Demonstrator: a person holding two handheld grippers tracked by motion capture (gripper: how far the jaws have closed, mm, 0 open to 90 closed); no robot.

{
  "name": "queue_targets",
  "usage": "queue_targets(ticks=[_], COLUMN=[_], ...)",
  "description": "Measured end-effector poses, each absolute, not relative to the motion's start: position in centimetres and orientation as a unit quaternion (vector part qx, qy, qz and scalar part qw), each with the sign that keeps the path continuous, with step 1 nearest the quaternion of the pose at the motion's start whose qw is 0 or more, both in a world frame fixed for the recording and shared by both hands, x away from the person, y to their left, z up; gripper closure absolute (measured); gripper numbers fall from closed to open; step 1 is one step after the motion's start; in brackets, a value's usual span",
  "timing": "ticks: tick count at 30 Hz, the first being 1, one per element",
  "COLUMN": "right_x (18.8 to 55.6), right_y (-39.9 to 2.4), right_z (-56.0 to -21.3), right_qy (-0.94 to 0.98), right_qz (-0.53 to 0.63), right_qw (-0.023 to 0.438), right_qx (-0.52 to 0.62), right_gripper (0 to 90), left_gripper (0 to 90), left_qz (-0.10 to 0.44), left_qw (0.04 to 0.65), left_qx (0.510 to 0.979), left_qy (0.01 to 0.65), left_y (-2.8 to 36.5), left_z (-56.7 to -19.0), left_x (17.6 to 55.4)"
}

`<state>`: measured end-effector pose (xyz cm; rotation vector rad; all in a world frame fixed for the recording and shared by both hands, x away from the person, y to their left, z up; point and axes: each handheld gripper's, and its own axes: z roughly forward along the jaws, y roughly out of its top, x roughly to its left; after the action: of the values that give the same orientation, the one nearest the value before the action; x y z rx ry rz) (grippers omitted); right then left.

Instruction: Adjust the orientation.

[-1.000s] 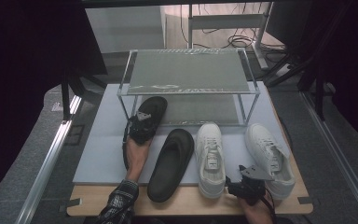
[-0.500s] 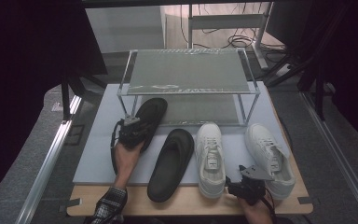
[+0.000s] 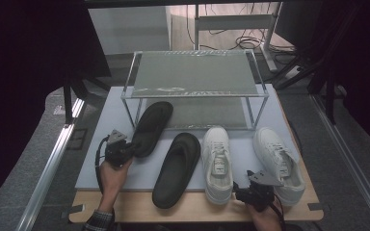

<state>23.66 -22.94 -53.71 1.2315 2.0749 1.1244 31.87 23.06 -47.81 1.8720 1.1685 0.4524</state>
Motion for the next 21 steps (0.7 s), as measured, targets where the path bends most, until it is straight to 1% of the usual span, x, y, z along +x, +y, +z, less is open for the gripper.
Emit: queue_targets(ticks=[11,21], right_x=[23.7,23.7], right_y=[-22.9,-22.9], right_z=[-53.7,-53.7], right_qy=[0.757,0.757], right_qz=[0.410,0.410], right_qw=[0.238,0.237], right_qx=[0.449,0.449], right_gripper=[25.0,25.0], left_gripper=[89.6,89.5], left_qz=[0.174,0.178], left_qw=[0.408,0.406], left_qx=[0.760,0.755], left_qy=[0.476,0.484], left_y=[24.8,24.8], left_z=[-50.5,-51.3], left_x=[28.3,28.5])
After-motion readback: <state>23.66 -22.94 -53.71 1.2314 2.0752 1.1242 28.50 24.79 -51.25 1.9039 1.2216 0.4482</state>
